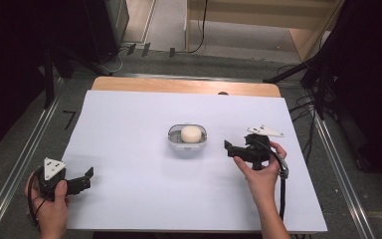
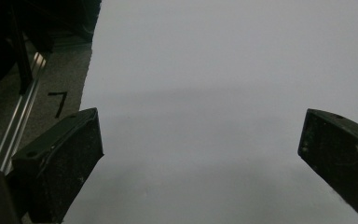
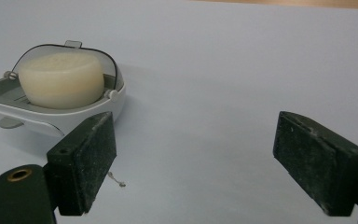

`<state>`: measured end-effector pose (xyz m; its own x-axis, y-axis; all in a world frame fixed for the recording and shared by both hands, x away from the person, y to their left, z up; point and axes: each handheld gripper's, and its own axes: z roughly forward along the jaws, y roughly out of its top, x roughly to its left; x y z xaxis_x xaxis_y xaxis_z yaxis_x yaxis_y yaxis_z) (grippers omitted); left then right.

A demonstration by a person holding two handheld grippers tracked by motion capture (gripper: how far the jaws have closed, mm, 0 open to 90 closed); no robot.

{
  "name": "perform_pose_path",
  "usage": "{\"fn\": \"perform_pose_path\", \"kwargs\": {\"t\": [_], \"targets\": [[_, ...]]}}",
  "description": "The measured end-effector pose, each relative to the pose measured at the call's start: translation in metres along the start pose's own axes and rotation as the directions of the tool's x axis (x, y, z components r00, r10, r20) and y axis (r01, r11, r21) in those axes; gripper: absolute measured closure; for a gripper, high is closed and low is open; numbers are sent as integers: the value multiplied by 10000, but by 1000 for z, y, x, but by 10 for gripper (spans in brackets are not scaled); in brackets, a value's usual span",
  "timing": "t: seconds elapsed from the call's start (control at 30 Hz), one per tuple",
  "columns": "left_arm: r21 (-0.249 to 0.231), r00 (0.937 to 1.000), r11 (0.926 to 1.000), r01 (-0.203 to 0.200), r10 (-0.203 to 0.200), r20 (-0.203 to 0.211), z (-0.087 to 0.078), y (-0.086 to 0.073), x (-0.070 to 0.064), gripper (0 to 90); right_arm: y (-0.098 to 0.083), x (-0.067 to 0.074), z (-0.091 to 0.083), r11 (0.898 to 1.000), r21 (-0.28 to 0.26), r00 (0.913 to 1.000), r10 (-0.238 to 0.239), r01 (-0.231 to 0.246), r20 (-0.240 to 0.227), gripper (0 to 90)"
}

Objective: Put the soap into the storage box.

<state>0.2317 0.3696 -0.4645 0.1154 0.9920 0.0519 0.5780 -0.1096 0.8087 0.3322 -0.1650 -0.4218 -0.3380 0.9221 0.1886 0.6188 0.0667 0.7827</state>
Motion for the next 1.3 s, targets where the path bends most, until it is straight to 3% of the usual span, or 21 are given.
{"fn": "perform_pose_path", "kwargs": {"t": [0.77, 1.3], "targets": [[-31, 10000, 10000, -62, 62, -50, 0, 0, -1, 3, -36, -48, -21, 9978, -92, 9973, 652, -649, 344, 131], [-50, 10000, 10000, -63, 63, -42, -1, 0, -1, 3, -56, -79, -42, 9961, -200, 9923, 874, -859, 873, 130]]}}
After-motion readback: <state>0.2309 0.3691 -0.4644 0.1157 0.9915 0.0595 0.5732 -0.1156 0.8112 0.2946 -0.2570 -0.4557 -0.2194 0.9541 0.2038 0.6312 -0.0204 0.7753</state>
